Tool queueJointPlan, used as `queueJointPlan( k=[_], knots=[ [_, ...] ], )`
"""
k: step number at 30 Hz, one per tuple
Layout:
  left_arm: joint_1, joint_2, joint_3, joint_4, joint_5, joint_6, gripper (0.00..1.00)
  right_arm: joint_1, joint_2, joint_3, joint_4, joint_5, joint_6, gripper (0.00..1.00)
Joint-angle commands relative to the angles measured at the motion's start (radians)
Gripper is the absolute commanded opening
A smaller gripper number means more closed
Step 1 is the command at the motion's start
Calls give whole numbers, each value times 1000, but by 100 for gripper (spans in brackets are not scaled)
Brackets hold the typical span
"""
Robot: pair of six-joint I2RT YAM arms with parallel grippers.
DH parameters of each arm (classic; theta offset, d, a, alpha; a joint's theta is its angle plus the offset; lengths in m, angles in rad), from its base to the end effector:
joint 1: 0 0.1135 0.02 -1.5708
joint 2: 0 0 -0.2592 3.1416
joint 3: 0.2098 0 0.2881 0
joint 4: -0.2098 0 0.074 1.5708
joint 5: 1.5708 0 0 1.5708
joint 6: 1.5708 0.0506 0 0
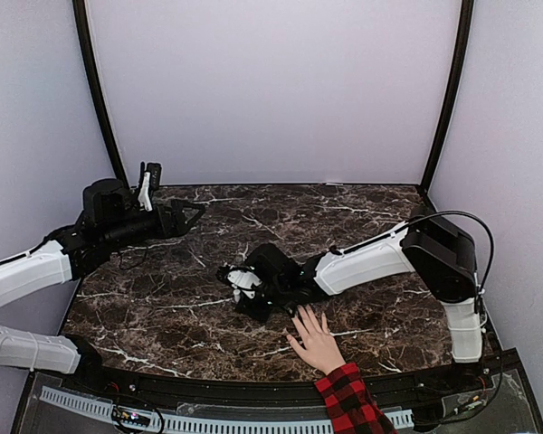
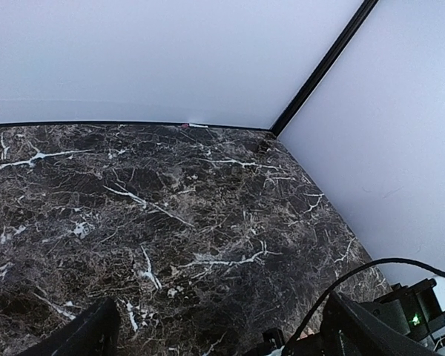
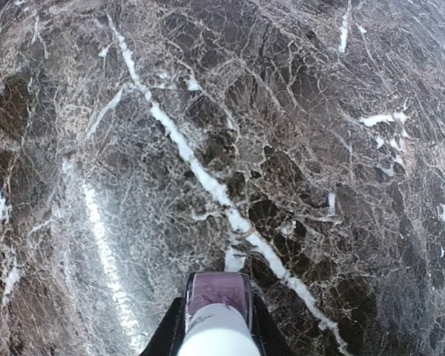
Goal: Paint the nails
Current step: Set down the nail polish bottle at the center of the board, then pick up the nail polish bottle from the center of the board.
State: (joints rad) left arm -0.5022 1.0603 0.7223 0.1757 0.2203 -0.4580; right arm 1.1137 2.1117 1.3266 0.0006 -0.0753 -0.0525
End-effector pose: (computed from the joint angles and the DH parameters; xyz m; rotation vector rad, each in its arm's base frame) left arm 0.2584 -0.1545 0.2829 0.2097 1.8025 -0.8862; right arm 0.2099 0.4353 0.0910 -1.3725 2.0117 0.5901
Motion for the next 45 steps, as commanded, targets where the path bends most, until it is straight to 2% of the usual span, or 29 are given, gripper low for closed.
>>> queueJointPlan(
  k=[1, 4, 10, 18, 23, 31, 38, 45],
  knots=[
    [7, -22, -23, 6, 8, -7, 99, 10, 24, 20, 59, -2, -33, 18],
    [8, -18, -28, 4, 9, -5, 99, 10, 26, 1, 90, -12, -38, 23],
    [8, -22, -46, 8, 18, -15, 99, 12, 21, -59, 175, -28, -42, 42],
    [8, -18, -52, 14, 29, -18, 99, 10, 20, -163, 354, -9, -35, 44],
    [8, -16, -51, 15, 29, -18, 99, 10, 37, -188, 407, 0, -22, 42],
    [8, -12, -56, 20, 29, -15, 99, 10, 53, -239, 503, 12, -12, 30],
    [8, -12, -61, 15, 42, -13, 99, 10, 53, -242, 522, 10, -10, 27],
    [8, -14, -69, 12, 71, 0, 97, 5, 21, -237, 487, -7, -22, 17]
  ],
)
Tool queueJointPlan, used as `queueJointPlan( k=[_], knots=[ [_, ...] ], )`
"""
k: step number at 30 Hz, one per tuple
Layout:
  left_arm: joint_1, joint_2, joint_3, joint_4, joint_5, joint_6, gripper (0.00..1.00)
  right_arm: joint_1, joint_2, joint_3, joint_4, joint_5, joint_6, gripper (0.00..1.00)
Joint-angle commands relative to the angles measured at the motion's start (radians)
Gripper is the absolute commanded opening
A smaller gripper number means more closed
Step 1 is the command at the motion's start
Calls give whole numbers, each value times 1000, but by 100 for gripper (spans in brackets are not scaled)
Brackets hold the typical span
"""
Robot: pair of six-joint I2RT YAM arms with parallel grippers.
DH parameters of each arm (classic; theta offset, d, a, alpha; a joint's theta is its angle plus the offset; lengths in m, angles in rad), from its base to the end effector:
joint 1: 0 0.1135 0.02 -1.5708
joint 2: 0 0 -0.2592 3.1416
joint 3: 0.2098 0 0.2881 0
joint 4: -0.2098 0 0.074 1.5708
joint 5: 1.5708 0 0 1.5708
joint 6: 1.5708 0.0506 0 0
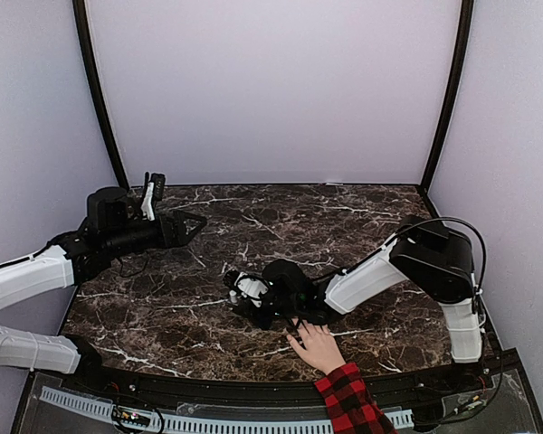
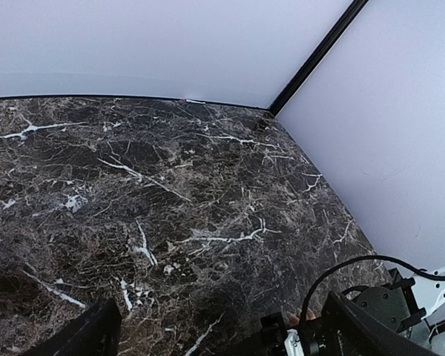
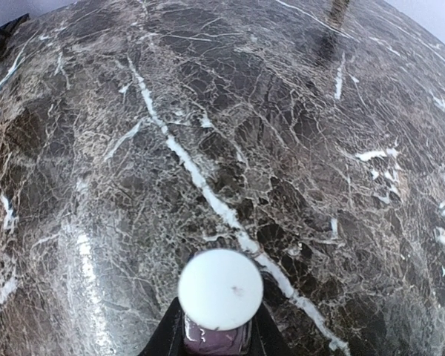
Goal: Paint the nails
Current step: Pick up the nail polish bottle from the center of the board, then pass from the right arm to the left
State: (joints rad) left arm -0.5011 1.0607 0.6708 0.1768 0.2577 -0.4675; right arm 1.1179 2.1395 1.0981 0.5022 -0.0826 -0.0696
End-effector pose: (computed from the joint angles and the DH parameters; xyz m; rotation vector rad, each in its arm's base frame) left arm 0.2543 -0.1540 0.2621 0.2260 1.8594 -0.9134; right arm 0.1977 0.4159 0.0551 -1.2677 1.7864 0.6998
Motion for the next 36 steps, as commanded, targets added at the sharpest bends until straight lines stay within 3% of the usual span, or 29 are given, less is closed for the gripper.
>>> queueJointPlan(
  k=[1, 17, 21, 27, 33, 36],
  knots=[
    [7, -14, -19, 12, 46, 20, 97, -2, -24, -13, -18, -15, -6, 16],
    [2, -78, -4, 66, 240, 168, 99, -107, -395, -76, -334, -199, -39, 11],
    [1, -109, -28, 107, 388, 260, 99, -118, -479, -100, -411, -200, -49, 11],
    [-32, -20, -7, 148, 630, 298, 94, -119, -560, -90, -545, -228, -94, 10],
    [-192, 40, 75, -22, 552, 538, 89, -116, -616, -67, -652, -246, -130, 10],
    [-213, 76, 102, -31, 550, 565, 82, -104, -630, -55, -684, -244, -147, 10]
  ],
)
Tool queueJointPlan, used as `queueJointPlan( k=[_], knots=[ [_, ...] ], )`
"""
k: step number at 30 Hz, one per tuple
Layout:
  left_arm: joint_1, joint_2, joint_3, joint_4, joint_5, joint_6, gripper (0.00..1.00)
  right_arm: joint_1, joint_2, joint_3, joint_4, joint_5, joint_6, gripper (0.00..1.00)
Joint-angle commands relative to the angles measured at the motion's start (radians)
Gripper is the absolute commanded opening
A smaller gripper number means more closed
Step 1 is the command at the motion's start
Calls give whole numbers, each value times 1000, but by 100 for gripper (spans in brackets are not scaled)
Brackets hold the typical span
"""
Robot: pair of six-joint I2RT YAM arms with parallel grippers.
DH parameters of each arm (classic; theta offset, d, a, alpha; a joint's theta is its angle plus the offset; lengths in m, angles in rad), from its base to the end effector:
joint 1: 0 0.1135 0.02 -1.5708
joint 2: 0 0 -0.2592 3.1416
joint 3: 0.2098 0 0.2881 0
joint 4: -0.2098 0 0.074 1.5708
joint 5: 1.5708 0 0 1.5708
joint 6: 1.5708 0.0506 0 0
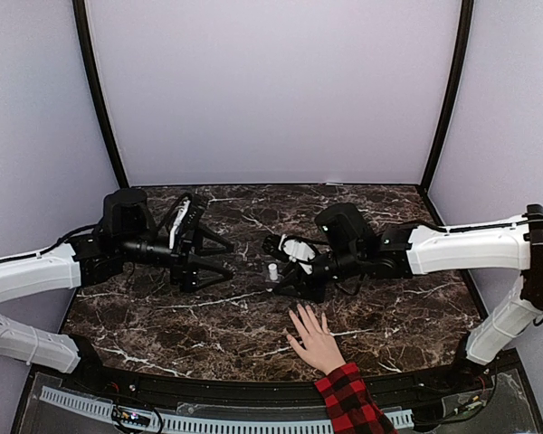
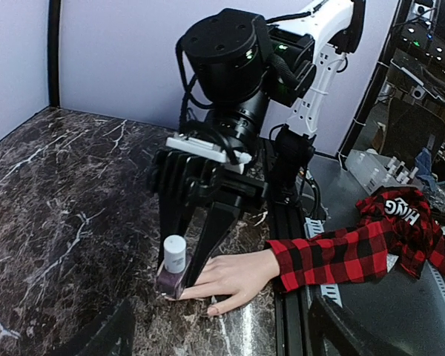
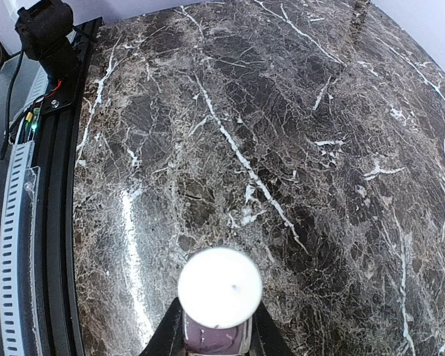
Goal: Paint the nails
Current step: Pass from the right arm to the left
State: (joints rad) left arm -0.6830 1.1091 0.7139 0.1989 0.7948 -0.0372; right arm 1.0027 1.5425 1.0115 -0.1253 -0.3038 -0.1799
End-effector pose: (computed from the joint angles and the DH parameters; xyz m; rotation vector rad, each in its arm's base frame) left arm 0.2061 -0.2142 0.2711 1.1390 1.4839 -1.2062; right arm 0.1933 0.3309 0.2070 -1.4273 1.8147 0.7760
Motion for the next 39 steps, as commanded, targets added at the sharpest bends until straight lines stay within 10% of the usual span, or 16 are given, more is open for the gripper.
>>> queueJointPlan(
  k=[1, 12, 39],
  knots=[
    [-39, 42, 62, -42, 16, 138, 79, 17, -36, 33, -62, -21, -39, 10],
    [-112, 156, 100, 36, 7, 155, 55, 69, -58, 73, -112, -17, -50, 10],
    [-183, 259, 114, 120, 12, 182, 32, 108, -45, 122, -142, -25, -60, 10]
  ],
)
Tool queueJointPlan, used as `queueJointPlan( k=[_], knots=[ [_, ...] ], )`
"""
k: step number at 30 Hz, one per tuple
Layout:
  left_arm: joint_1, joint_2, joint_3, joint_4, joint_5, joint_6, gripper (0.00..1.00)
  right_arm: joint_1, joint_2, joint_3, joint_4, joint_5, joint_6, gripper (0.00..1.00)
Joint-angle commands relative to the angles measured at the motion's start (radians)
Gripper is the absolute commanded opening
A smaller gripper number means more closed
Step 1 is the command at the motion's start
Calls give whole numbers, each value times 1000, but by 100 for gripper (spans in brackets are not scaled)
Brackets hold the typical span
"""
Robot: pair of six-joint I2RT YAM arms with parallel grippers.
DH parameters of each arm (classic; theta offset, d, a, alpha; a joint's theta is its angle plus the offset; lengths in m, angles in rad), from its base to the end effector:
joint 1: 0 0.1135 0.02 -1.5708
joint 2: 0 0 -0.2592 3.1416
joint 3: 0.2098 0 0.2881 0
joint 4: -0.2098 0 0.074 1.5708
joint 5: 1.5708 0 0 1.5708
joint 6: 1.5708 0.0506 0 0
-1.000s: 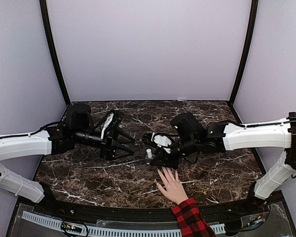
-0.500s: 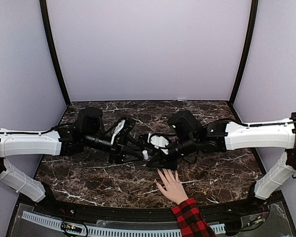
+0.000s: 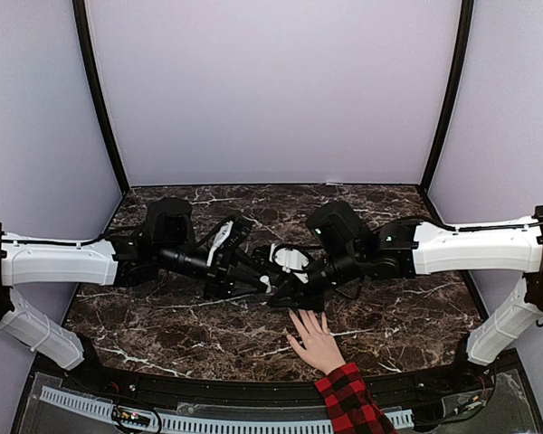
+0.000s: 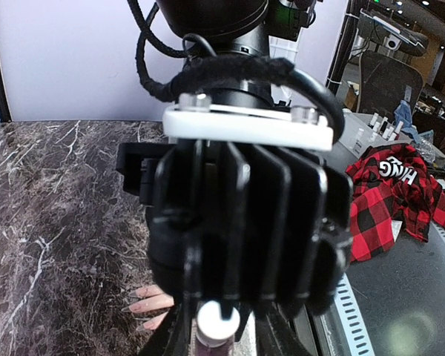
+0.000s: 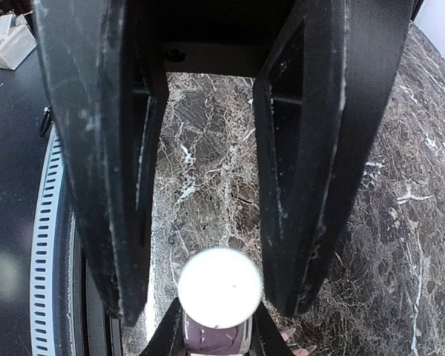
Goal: Paint the nails
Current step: Pass from the right arm to the left
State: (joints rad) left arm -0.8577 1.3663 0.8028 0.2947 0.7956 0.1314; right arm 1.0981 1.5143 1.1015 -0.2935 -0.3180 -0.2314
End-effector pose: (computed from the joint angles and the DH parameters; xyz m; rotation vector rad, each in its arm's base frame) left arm 0.1971 -0.2832 0.2385 1.3950 1.3431 -1.2235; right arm 0.1591 0.3459 0.2350 -1.5947 1.7515 0.8014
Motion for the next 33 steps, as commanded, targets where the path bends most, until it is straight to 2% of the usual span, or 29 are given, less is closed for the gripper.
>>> queueJointPlan(
  k=[1, 4, 7, 9, 11, 13, 15, 17, 24, 29, 33],
  knots=[
    [-9, 2, 25, 24, 10, 13, 30, 14, -19, 32, 27, -10, -8, 10],
    [-10, 1, 23, 23, 7, 13, 25, 14, -20, 31, 28, -8, -7, 10],
    [-10, 1, 25, 21, 6, 13, 12, 15, -25, 27, 35, -8, -7, 10],
    [-10, 0, 26, 21, 1, 8, 4, 15, -35, 18, 51, -9, 0, 14],
    [-9, -4, 24, 29, -10, -7, 0, 10, -51, 1, 80, -8, 13, 25],
    [-10, -14, 18, 47, -20, -32, 0, -5, -71, -22, 111, -19, 33, 41],
    [-10, -30, 7, 81, -39, -65, 0, -28, -95, -49, 145, -45, 57, 49],
    [-9, -51, -3, 138, -51, -101, 0, -48, -122, -89, 192, -67, 79, 52],
    [-9, -69, -14, 281, -43, -245, 0, -76, -171, -200, 358, -122, 138, 54],
    [-9, -75, -10, 315, -45, -277, 0, -77, -206, -236, 468, -130, 172, 53],
    [-8, -79, -3, 310, -56, -276, 0, -77, -212, -229, 483, -154, 175, 52]
  ],
)
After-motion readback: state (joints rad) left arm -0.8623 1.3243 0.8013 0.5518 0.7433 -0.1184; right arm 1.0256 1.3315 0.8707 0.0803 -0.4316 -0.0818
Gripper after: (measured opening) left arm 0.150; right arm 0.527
